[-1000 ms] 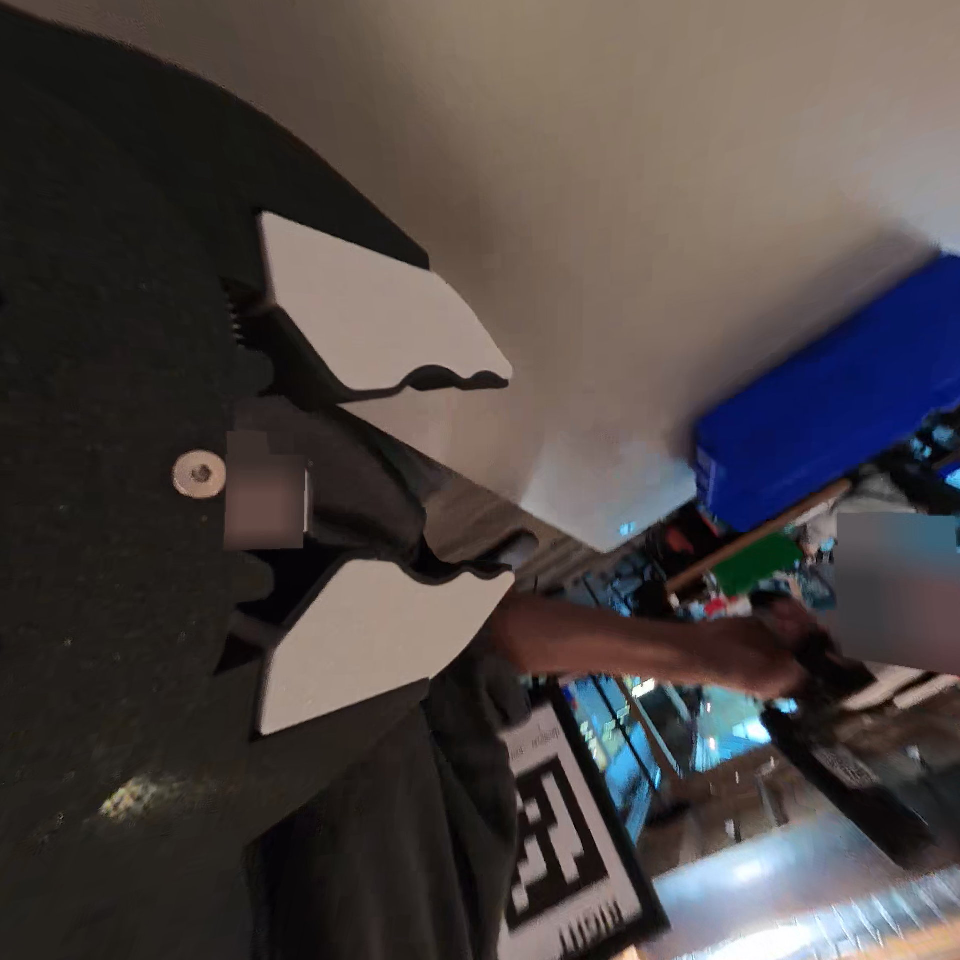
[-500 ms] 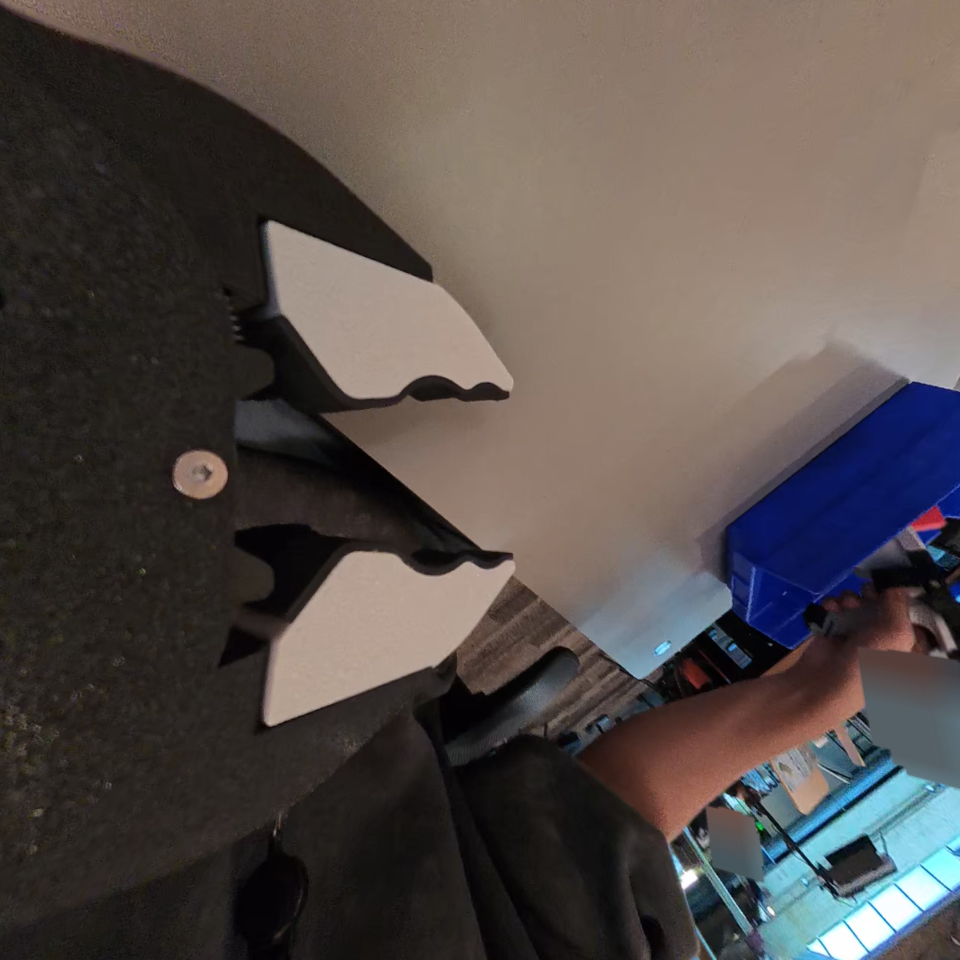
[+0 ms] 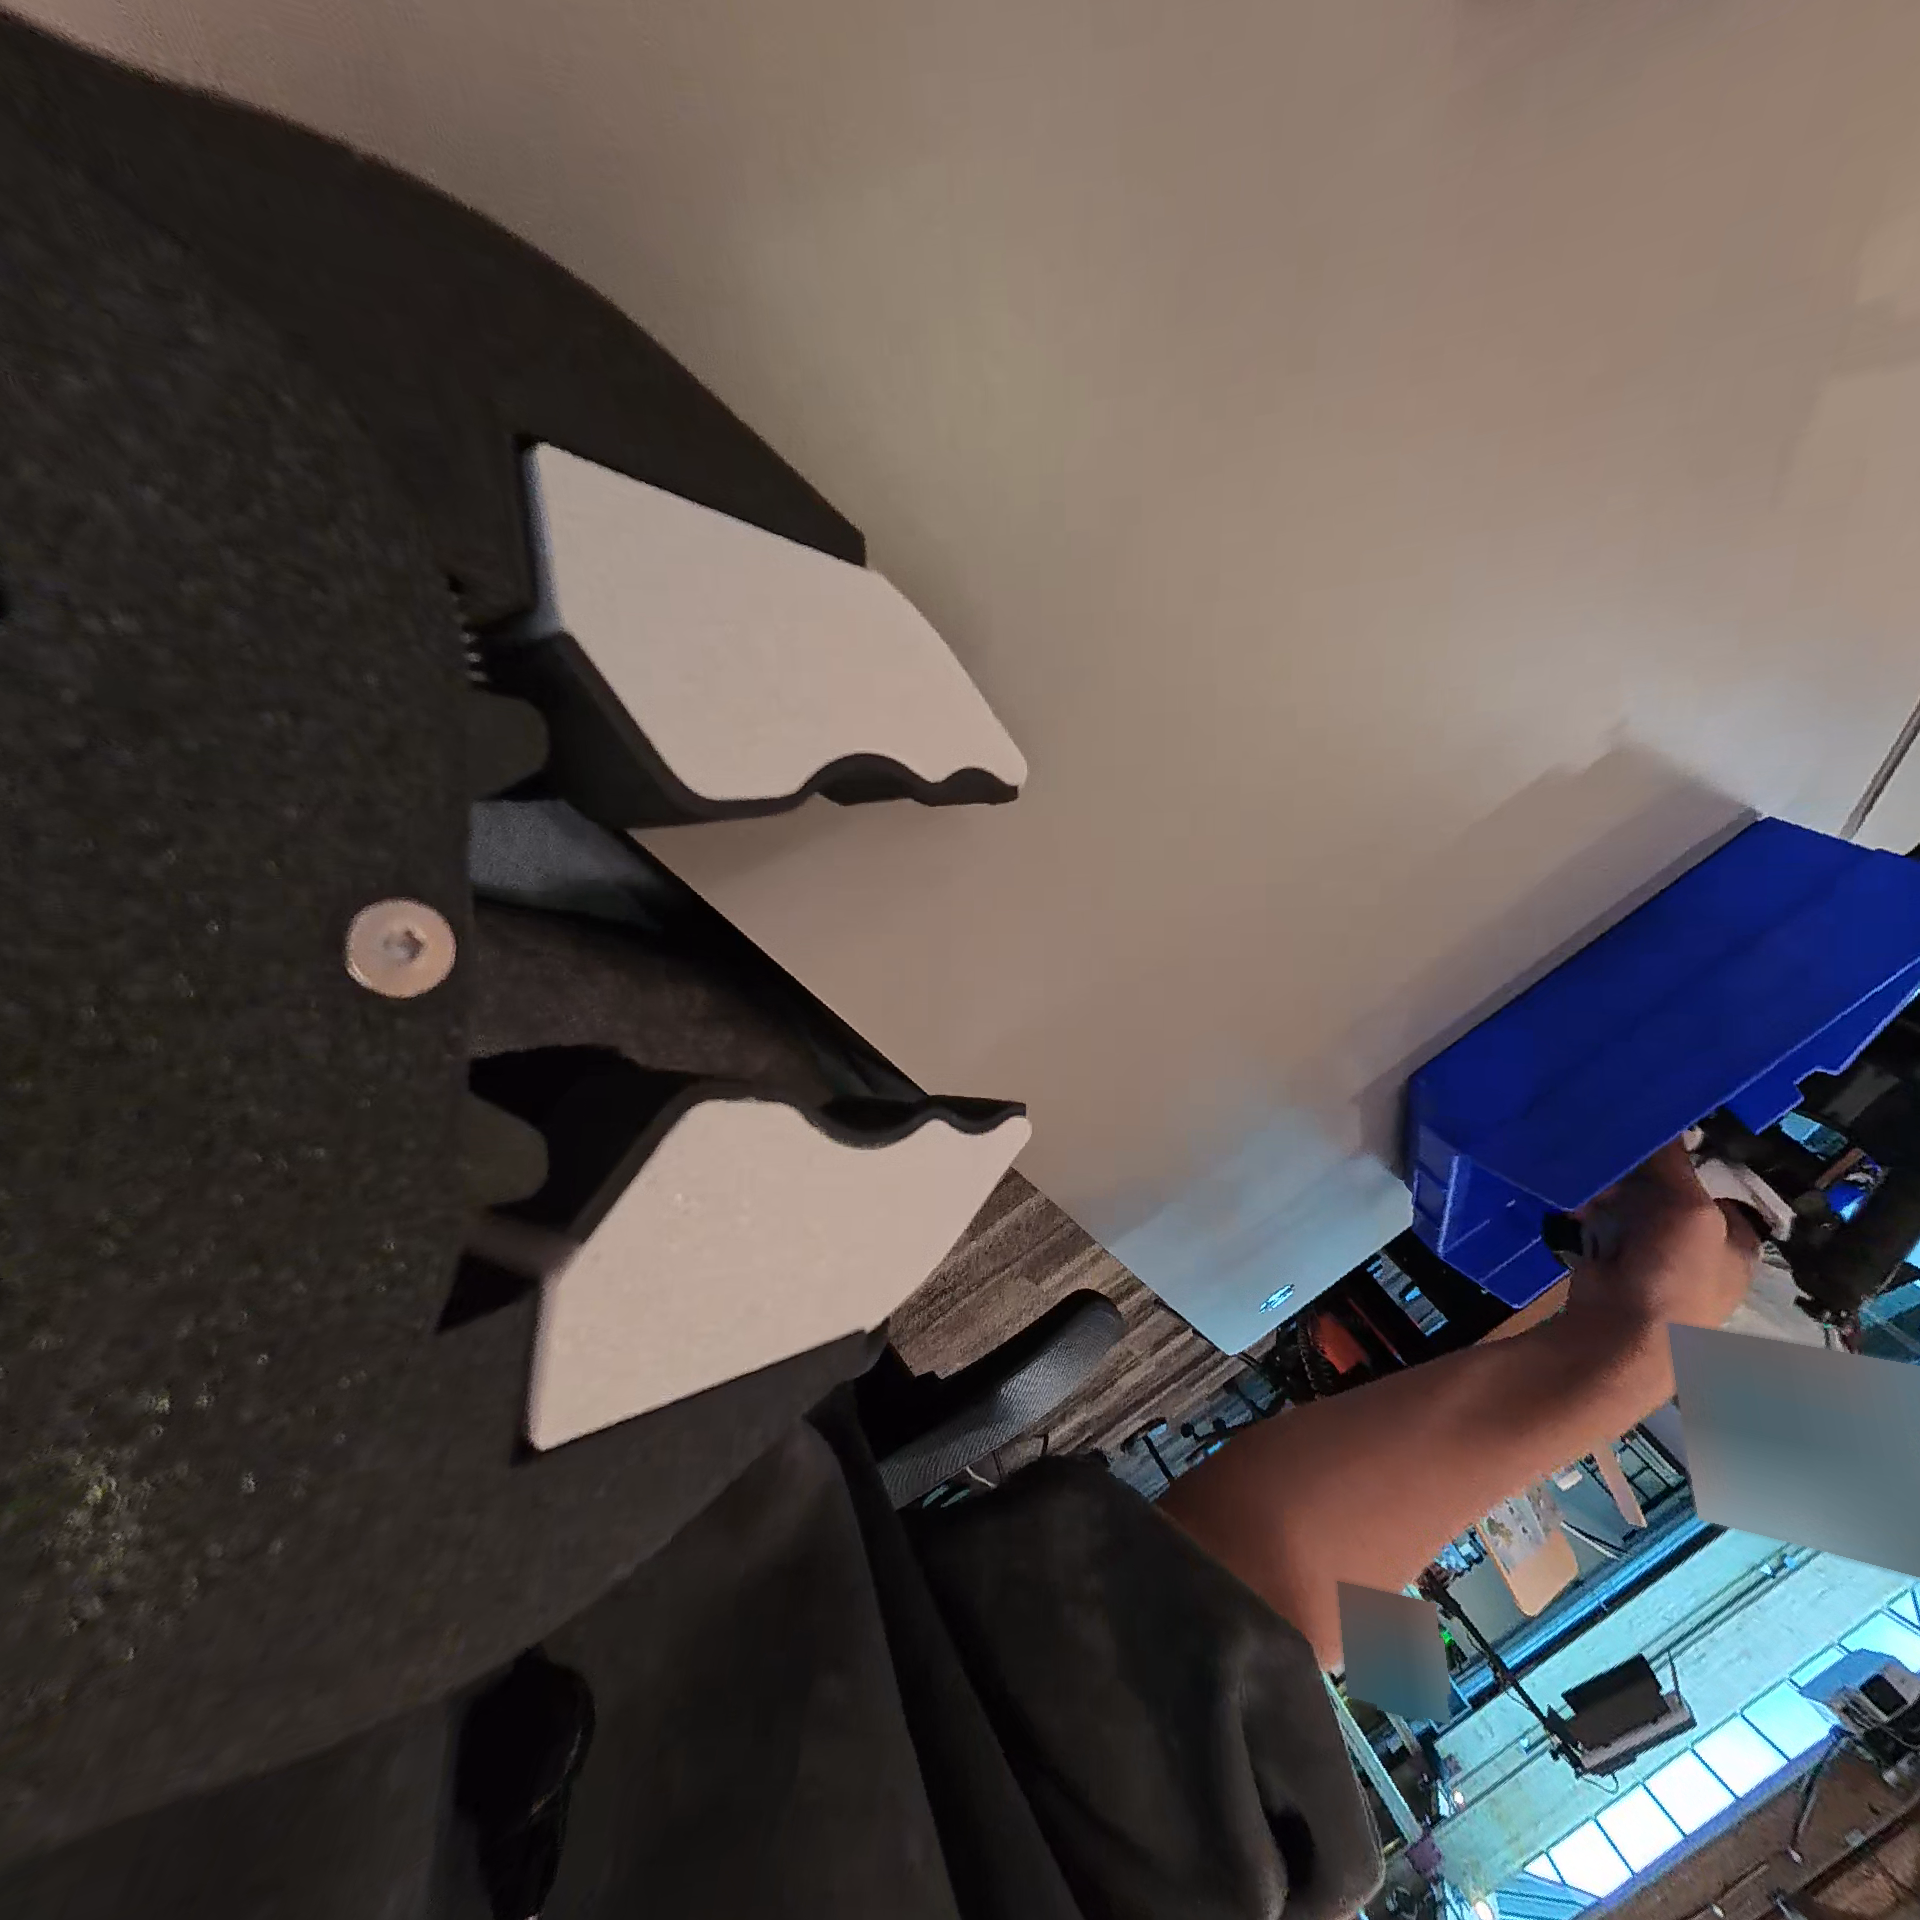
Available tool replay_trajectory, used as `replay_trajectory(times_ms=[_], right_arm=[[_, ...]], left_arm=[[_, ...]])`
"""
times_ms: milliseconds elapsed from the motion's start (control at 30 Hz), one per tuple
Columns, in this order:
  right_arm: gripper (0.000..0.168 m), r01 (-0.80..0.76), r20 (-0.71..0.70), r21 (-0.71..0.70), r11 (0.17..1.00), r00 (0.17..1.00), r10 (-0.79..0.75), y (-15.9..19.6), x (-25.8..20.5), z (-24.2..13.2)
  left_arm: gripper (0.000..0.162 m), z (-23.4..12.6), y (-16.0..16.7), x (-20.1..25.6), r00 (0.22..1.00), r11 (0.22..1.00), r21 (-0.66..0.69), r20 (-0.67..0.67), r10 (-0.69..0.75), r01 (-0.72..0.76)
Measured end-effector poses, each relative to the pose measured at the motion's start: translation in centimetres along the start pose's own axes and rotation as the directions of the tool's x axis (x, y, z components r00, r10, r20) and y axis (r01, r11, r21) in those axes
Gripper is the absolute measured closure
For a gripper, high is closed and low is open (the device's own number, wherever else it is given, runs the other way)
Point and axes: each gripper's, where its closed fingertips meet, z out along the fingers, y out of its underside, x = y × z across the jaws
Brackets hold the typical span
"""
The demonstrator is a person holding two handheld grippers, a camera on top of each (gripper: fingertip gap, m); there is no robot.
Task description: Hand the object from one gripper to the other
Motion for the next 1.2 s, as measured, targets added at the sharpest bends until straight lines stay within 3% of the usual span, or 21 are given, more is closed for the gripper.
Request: replay_trajectory(times_ms=[233,300,367,467,567,633,700,800,900,1000,1200], right_arm=[[0.133,0.011,0.002,-0.145,0.989,1.000,-0.011,1.0,0.0,0.5],[0.129,0.018,0.010,-0.115,0.993,1.000,-0.017,0.6,-0.2,0.2],[0.112,0.019,-0.022,0.006,1.000,1.000,-0.019,-0.8,0.0,-2.4],[0.111,0.021,-0.079,0.321,0.947,0.997,0.004,-2.3,-0.3,-10.4],[0.114,0.067,-0.111,0.681,0.730,0.994,0.012,-1.2,-2.3,-19.3],[0.114,0.078,-0.117,0.826,0.559,0.993,0.034,1.4,-4.0,-22.4],[0.112,0.047,-0.076,0.884,0.465,0.996,0.043,4.5,-6.1,-21.9],[0.109,-0.100,0.064,0.859,0.502,0.994,0.088,9.0,-8.7,-15.9],[0.105,-0.233,0.169,0.834,0.500,0.971,0.172,11.9,-9.8,-11.1],[0.106,-0.217,0.126,0.855,0.470,0.968,0.217,12.9,-8.1,-10.3],[0.107,-0.227,0.138,0.842,0.489,0.968,0.211,13.3,-7.0,-8.9]], left_arm=[[0.109,0.2,0.2,-0.2,1.000,1.000,-0.019,0.009,0.016,-0.016],[0.108,0.2,0.2,-0.1,1.000,0.999,-0.017,0.012,0.028,-0.028],[0.106,0.0,0.1,-0.1,0.999,0.999,-0.005,0.016,0.044,-0.044],[0.101,-0.5,-0.7,-0.7,0.989,0.992,0.040,0.098,0.114,-0.118],[0.098,-1.9,-2.3,-2.3,0.921,0.957,0.074,0.302,0.246,-0.280],[0.097,-3.2,-3.5,-3.4,0.841,0.918,0.089,0.441,0.312,-0.387],[0.096,-4.3,-4.5,-4.7,0.766,0.889,0.110,0.561,0.314,-0.444],[0.095,-4.8,-4.6,-6.9,0.715,0.894,0.065,0.628,0.308,-0.442],[0.094,-5.8,-5.2,-8.7,0.708,0.912,0.120,0.672,0.216,-0.392],[0.092,-6.7,-5.9,-10.1,0.727,0.925,0.196,0.677,0.112,-0.325],[0.093,-7.9,-6.9,-11.3,0.645,0.917,0.175,0.756,0.108,-0.359]])
